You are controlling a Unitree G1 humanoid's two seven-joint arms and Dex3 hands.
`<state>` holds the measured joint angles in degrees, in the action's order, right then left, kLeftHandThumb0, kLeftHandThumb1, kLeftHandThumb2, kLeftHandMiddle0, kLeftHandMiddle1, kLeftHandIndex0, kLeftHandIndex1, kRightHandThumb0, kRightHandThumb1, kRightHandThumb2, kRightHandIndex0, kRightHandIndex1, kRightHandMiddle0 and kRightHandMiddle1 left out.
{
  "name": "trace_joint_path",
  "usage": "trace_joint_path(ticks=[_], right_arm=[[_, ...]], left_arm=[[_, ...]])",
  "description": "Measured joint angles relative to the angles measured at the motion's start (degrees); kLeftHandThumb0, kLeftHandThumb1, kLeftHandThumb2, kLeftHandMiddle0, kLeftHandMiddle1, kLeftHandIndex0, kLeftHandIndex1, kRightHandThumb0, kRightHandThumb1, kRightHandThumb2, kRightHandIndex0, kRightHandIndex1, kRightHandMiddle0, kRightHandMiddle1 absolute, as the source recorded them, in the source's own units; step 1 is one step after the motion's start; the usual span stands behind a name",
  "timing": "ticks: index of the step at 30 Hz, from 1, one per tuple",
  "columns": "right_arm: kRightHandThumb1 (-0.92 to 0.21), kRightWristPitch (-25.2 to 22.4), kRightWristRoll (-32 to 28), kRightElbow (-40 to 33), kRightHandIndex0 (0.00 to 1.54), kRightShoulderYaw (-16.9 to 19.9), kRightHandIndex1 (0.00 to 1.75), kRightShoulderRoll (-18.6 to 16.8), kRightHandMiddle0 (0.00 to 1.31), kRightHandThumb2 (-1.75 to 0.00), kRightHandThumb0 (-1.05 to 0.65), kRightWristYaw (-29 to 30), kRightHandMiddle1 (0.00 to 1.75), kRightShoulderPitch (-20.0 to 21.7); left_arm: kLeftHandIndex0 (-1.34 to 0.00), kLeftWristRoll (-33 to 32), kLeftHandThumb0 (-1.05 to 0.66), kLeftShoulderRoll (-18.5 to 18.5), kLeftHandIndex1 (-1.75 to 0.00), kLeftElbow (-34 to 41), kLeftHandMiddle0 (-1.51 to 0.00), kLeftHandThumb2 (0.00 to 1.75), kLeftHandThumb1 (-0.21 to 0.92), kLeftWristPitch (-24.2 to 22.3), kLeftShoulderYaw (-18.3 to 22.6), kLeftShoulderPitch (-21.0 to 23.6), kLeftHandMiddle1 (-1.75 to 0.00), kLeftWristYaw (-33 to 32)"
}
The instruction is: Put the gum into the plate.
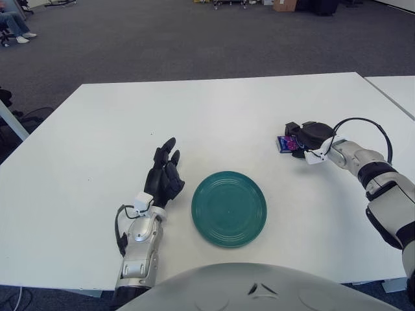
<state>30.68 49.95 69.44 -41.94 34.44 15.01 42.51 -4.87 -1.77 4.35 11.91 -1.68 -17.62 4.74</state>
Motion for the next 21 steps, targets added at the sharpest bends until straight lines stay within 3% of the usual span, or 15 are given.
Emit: trace_joint_path(ticks=[12, 21], right_arm=[[-0.65, 1.32, -0.07, -0.35, 0.80, -0.40, 1.75, -0.14, 0.37, -0.89, -0.39, 1.49, 1.75, 0.39], [-0.60, 3.62, -2.19, -2.31, 0.87, 3.45, 1.75, -0.31, 0.41, -0.96, -0.41, 0.02, 1.75, 2.33]], left_arm=[[0.00, -0.48, -1.01, -0.65, -0.58, 0.69, -0.38, 0.99, 0.92, -1.67, 0.53, 0.00, -0.03, -0.43], [0.00, -0.60, -1.00, -0.88, -0.59, 1.02, -0.38, 0.99, 0.92, -1.90, 0.60, 0.01, -0.03, -0.47]])
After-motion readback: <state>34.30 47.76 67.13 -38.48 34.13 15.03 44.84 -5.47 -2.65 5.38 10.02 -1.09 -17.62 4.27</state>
